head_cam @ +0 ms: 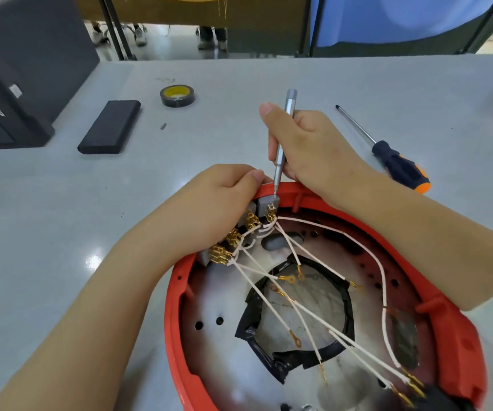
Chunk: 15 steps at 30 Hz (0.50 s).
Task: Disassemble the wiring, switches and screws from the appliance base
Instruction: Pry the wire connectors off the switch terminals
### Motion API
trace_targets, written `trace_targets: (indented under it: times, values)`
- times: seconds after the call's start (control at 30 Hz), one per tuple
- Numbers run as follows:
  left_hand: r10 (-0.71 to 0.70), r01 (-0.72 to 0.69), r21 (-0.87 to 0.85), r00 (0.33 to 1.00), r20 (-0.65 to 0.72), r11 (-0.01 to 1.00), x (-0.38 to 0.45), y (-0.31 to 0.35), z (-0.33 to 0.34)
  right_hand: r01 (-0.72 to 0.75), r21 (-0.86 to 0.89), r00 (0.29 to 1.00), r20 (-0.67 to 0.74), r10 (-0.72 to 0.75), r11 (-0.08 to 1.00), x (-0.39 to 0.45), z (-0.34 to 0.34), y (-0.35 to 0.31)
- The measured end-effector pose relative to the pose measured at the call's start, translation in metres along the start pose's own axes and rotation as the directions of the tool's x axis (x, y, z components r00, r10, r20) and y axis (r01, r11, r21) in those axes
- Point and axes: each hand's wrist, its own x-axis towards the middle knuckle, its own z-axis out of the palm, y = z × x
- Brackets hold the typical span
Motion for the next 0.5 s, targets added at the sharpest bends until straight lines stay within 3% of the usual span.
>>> trace_targets:
  times: [0.27, 0.5]
  values:
    - [0.028, -0.011, 0.135, 0.992, -0.122, 0.991, -0.009, 0.003, -0.011, -0.035, -0.064, 0.998, -0.056, 0.032, 0.997, -0.003, -0.002, -0.003]
    - [-0.021, 0.044, 0.137, 0.986, -0.164, 0.990, -0.038, -0.009, -0.003, -0.085, -0.109, 0.975, -0.215, 0.060, 0.990, -0.013, -0.006, -0.002]
